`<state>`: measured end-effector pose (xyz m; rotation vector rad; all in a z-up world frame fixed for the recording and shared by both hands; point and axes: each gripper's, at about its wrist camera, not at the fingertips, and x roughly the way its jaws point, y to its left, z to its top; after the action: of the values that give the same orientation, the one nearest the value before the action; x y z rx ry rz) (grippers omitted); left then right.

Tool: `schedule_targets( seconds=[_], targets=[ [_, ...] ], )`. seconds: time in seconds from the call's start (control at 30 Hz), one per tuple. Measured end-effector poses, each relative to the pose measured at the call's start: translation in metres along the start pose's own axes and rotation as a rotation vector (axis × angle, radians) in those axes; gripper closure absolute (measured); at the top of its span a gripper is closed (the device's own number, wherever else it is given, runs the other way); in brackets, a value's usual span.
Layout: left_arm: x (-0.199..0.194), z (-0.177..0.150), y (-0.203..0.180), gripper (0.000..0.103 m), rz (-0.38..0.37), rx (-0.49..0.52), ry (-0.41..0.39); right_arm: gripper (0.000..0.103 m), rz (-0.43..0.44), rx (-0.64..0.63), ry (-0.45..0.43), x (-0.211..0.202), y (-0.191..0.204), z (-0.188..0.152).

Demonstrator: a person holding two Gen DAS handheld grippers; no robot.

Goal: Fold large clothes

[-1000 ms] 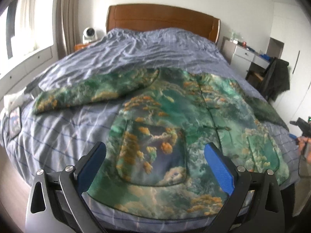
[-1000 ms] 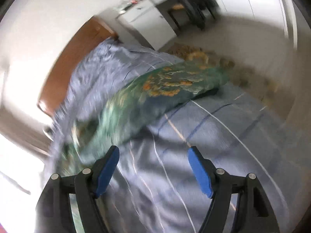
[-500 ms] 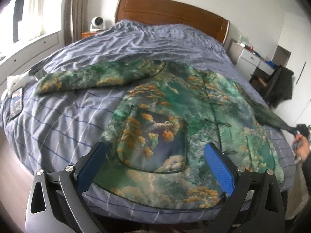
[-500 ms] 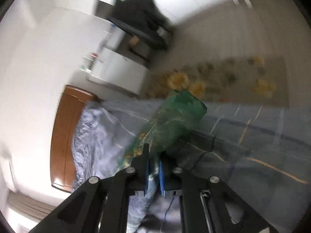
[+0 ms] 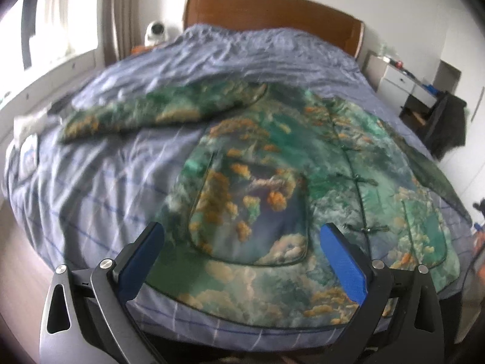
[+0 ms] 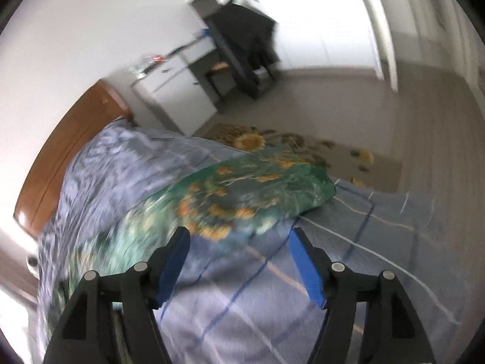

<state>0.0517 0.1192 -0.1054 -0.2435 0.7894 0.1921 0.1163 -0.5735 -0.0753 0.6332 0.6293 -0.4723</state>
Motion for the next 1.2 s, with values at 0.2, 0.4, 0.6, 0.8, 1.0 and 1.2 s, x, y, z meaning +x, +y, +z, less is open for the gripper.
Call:
schedule_targets(
  seconds=[0.2, 0.4, 0.6, 0.8, 1.0, 1.2],
  targets=[
    [0.001, -0.002, 0.000, 0.001, -0.008, 0.013, -0.004, 0.032, 0.025, -0.236, -0.027, -0.067, 0.021, -0.046],
    [-0.001, 0.000, -0.015, 0.001, -0.018, 0.105, -0.039, 0.023, 0.063, -0.414, -0.002, -0.103, 0.057, -0.087],
    [-0.007, 0.008, -0.033, 0.001, -0.079, 0.169, -0.079, 0.021, 0.119, -0.620, 0.003, -0.125, 0.105, -0.121],
    [-0.019, 0.027, -0.057, 0.001, -0.142, 0.171, -0.158, 0.021, 0.134, -0.809, -0.030, -0.145, 0.142, -0.155],
    [-0.020, 0.016, -0.073, 0.001, -0.170, 0.146, -0.183, 0.019, 0.144, -0.912, -0.043, -0.157, 0.162, -0.181],
    [-0.017, 0.007, -0.077, 0.001, -0.168, 0.152, -0.165, 0.019, 0.159, -0.954, -0.027, -0.159, 0.171, -0.192]
  ],
)
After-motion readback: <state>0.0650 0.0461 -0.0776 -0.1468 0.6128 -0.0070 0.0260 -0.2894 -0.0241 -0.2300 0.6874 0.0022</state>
